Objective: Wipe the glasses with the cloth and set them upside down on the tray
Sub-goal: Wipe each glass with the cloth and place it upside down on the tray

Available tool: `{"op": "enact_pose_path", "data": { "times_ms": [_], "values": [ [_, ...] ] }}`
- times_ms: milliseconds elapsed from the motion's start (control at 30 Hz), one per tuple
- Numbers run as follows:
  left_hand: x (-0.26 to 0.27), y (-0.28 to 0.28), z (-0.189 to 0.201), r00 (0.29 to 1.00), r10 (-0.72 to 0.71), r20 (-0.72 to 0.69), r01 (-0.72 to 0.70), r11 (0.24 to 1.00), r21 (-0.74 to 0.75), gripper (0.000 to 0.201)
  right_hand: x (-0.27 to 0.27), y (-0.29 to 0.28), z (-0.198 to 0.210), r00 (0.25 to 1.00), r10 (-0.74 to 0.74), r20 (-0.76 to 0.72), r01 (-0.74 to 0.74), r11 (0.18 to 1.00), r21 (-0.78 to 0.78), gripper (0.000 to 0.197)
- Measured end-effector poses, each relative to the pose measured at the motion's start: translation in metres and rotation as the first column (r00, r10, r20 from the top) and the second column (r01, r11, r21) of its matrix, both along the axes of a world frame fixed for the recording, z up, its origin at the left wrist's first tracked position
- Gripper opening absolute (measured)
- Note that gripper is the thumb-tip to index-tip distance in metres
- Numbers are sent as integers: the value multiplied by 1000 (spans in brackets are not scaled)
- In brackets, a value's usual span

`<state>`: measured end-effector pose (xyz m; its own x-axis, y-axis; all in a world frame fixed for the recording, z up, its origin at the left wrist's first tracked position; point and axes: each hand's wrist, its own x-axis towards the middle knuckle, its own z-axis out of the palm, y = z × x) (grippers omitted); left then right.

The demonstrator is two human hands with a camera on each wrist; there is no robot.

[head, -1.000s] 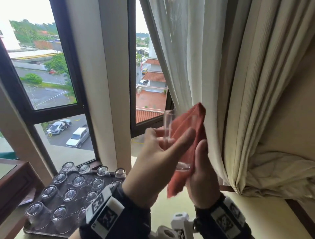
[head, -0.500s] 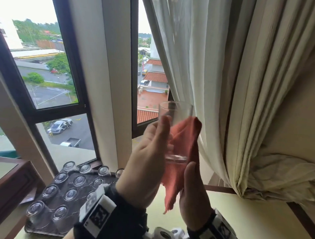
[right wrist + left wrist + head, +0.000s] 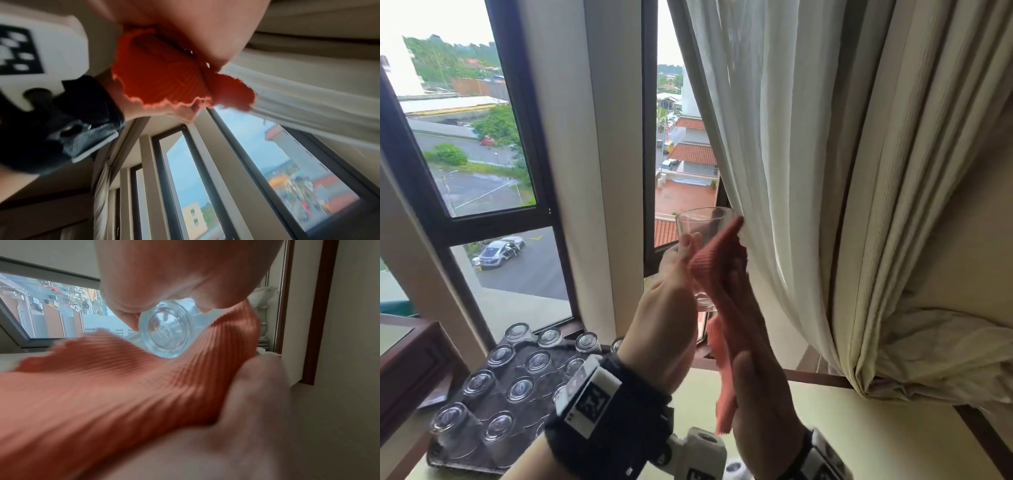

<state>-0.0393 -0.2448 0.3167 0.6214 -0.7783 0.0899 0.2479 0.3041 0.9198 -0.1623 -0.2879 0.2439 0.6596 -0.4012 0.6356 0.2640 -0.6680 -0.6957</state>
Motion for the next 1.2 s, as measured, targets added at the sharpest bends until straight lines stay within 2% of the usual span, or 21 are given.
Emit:
{"op": "enact_pose_path", "data": {
  "times_ms": [33, 100, 167, 233, 333, 367, 400, 467, 500, 533, 600, 667, 733, 767, 800, 867, 967, 1033, 1100, 1167, 1200],
  "values": [
    [-1, 0, 2, 1000, 3, 28, -4, 999, 39, 51, 0, 0, 11, 997, 34, 65, -45, 982, 182, 55],
    [-1, 1, -3, 996, -10, 85, 6, 999, 54, 52, 5, -4, 26, 1000, -23, -15, 26, 955, 294, 65],
    [-12, 3, -4, 997, -57, 43, 55, 997, 58, 48, 3, -12, 26, 998, 27, 51, -46, 901, 431, 76],
    [-24, 5, -6, 992, -96, 81, 94, 995, 34, 47, 5, -26, 47, 991, 72, 114, -121, 848, 517, 73],
    [-40, 6, -10, 973, -105, 208, 96, 994, 50, 48, 3, -37, 74, 988, 47, 146, -122, 818, 562, 60],
    [-42, 5, -13, 970, -98, 225, 91, 995, 41, 47, 1, -36, 76, 986, 65, 152, -141, 808, 572, 56],
    [-43, 5, -13, 971, -99, 217, 94, 995, 32, 47, 0, -32, 78, 989, 59, 134, -122, 834, 538, 55],
    [-39, 6, -4, 988, -64, 140, 63, 998, 14, 48, 1, -22, 76, 991, 34, 130, -92, 878, 470, 68],
    [-34, 5, 0, 995, -45, 87, 45, 999, 7, 50, 1, -16, 72, 990, 42, 136, -91, 922, 377, 75],
    [-28, 5, 3, 998, -28, 58, 29, 999, -17, 52, 2, -13, 62, 987, 80, 140, -115, 958, 262, 75],
    [-15, 6, 13, 998, -12, 66, 15, 998, -54, 56, 3, -5, 41, 986, 134, 101, -146, 981, 127, 59],
    [-3, 7, 20, 996, -5, 85, 8, 999, -39, 57, 2, -3, 21, 994, 91, 60, -98, 985, 142, 55],
    [4, 7, 27, 993, -7, 116, 14, 998, -58, 56, 2, -2, 5, 1000, 24, 16, -26, 983, 179, 60],
    [6, 7, 28, 990, -3, 143, 14, 997, -77, 57, 2, 0, 2, 1000, 5, -6, -4, 969, 247, 65],
    [6, 6, 29, 985, 5, 175, 11, 996, -90, 59, 3, 0, 1, 999, 9, -36, 5, 932, 363, 66],
    [5, 7, 29, 967, 5, 254, 20, 995, -96, 60, 7, -5, 1, 998, 32, -60, 5, 851, 525, 57],
    [-1, 9, 22, 923, -10, 385, 44, 996, -80, 69, 11, -15, 19, 995, 89, 46, -96, 718, 689, 69],
    [-3, 11, 13, 898, 26, 439, 8, 997, -76, 73, 11, -20, 37, 968, 101, 232, -250, 509, 823, 78],
    [-4, 14, 9, 846, 91, 526, -74, 996, -54, 73, 8, -30, 46, 938, 52, 342, -341, 312, 887, 82],
    [1, 17, 2, 802, 123, 585, -141, 990, -14, 74, 2, -37, 49, 917, -30, 397, -372, 292, 881, 80],
    [4, 20, -1, 811, 121, 572, -149, 989, 1, 74, -1, -38, 51, 922, -49, 385, -351, 318, 881, 79]
  ]
}}
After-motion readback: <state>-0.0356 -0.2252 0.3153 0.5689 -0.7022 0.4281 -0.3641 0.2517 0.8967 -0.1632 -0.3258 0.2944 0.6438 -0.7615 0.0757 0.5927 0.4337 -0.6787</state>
